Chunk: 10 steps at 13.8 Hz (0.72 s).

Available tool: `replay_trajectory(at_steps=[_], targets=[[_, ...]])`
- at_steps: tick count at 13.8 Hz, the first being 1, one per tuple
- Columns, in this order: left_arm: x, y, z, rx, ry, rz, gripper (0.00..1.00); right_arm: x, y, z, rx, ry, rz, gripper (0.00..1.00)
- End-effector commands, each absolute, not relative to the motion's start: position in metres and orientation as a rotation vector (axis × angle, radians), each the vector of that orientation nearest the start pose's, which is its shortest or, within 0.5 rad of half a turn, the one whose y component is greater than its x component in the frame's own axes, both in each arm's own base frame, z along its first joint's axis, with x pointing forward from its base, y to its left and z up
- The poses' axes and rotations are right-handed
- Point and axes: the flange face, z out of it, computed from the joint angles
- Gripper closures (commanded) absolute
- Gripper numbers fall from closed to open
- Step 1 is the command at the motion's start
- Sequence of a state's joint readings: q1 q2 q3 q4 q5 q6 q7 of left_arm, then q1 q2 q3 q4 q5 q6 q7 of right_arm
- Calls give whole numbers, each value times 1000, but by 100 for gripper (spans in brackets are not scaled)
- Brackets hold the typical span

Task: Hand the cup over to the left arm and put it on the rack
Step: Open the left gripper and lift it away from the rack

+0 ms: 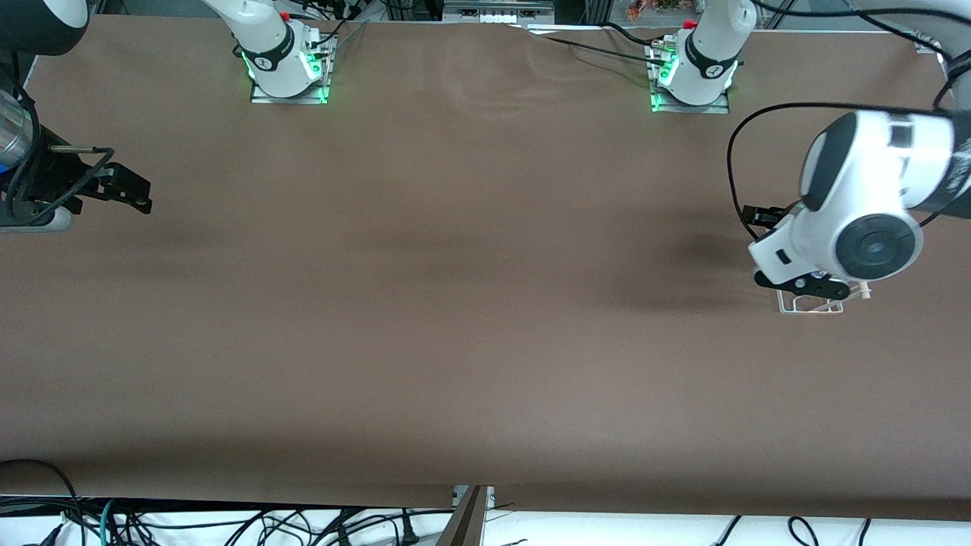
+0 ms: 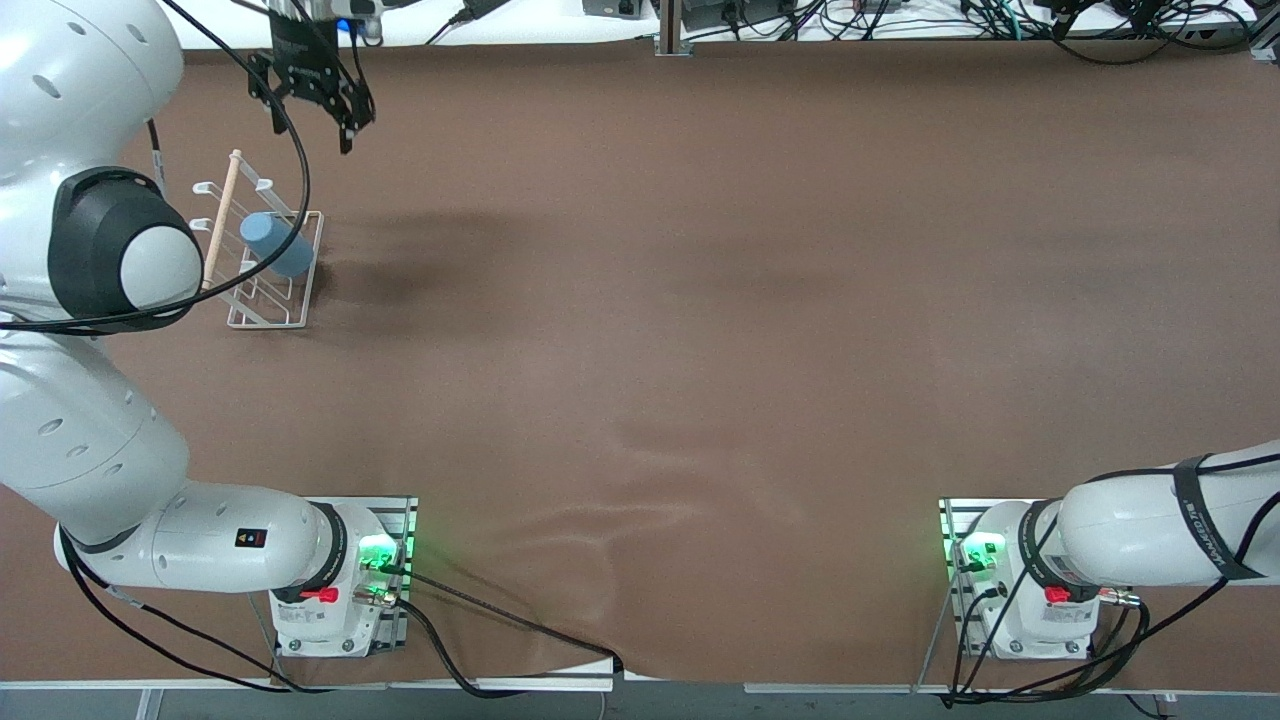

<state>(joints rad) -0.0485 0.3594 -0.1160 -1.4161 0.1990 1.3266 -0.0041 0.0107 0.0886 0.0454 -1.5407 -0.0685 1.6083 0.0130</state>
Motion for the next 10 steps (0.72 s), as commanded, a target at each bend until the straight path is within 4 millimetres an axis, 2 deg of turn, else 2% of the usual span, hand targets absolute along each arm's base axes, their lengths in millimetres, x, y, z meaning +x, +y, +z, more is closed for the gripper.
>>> replay_trajectory(at_steps=[1, 2, 4, 5, 10], targets=[[591, -45, 549, -3052, 113, 270, 0, 585, 23, 595, -3190, -97, 15, 0], [576, -33, 567, -3130, 68, 157, 0, 585, 22, 595, -3190, -94, 15, 0], [559, -29, 569, -3148, 68, 32, 0, 586, 22, 594, -3188, -94, 18, 0], [552, -27, 571, -3148, 61, 22, 0, 585, 22, 595, -3188, -94, 15, 0], [547, -26, 577, -3160, 52, 32, 0, 586, 22, 594, -3188, -94, 18, 0]])
